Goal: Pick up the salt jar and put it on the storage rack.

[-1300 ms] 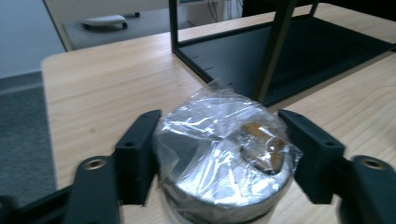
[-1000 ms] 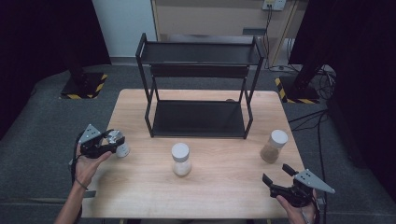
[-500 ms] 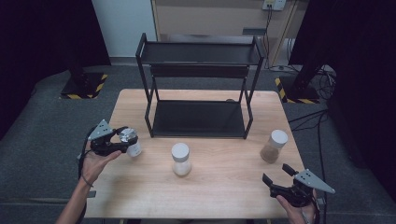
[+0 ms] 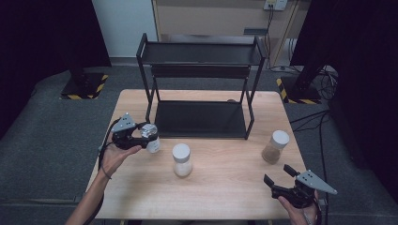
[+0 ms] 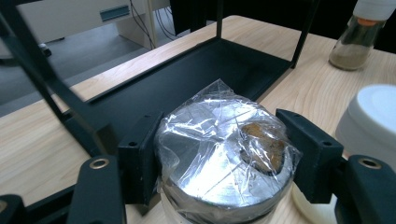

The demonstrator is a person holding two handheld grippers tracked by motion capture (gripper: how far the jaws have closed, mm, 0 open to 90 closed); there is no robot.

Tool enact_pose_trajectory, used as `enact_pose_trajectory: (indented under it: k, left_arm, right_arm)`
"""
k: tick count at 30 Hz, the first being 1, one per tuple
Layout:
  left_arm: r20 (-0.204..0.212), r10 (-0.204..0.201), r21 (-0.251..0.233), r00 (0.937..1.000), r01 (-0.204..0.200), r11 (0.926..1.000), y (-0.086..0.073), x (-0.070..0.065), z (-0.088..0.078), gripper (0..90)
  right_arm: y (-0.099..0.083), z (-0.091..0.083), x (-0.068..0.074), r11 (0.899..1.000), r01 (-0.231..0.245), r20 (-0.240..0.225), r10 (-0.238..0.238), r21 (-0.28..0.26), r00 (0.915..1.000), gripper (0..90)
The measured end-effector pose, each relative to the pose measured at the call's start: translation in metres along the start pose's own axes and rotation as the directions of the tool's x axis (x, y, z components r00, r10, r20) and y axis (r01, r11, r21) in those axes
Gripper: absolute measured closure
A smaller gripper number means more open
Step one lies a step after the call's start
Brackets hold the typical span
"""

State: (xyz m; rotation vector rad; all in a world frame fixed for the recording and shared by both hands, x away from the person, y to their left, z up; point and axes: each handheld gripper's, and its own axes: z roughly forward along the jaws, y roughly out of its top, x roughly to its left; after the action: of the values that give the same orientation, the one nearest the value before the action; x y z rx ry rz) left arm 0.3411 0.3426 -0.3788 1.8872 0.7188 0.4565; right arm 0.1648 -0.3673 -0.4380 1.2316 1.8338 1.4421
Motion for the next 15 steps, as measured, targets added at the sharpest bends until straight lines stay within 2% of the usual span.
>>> enact_pose_trajectory:
  k: [8, 15]
  left_arm:
    - [-0.007, 0.003, 0.019, 1.0000, -0.003, 0.9998, 0.021, -0.003, 0.032, 34.3]
    - [-0.056, -0.015, 0.027, 0.9983, 0.016, 0.9995, 0.031, -0.003, 0.058, 34.3]
  right_arm:
    - [0.000, 0.000, -0.001, 1.000, -0.001, -0.001, 0.001, -0.003, 1.0000, 7.9]
    - [-0.001, 0.000, -0.002, 1.000, -0.002, -0.003, 0.002, -0.005, 1.0000, 7.9]
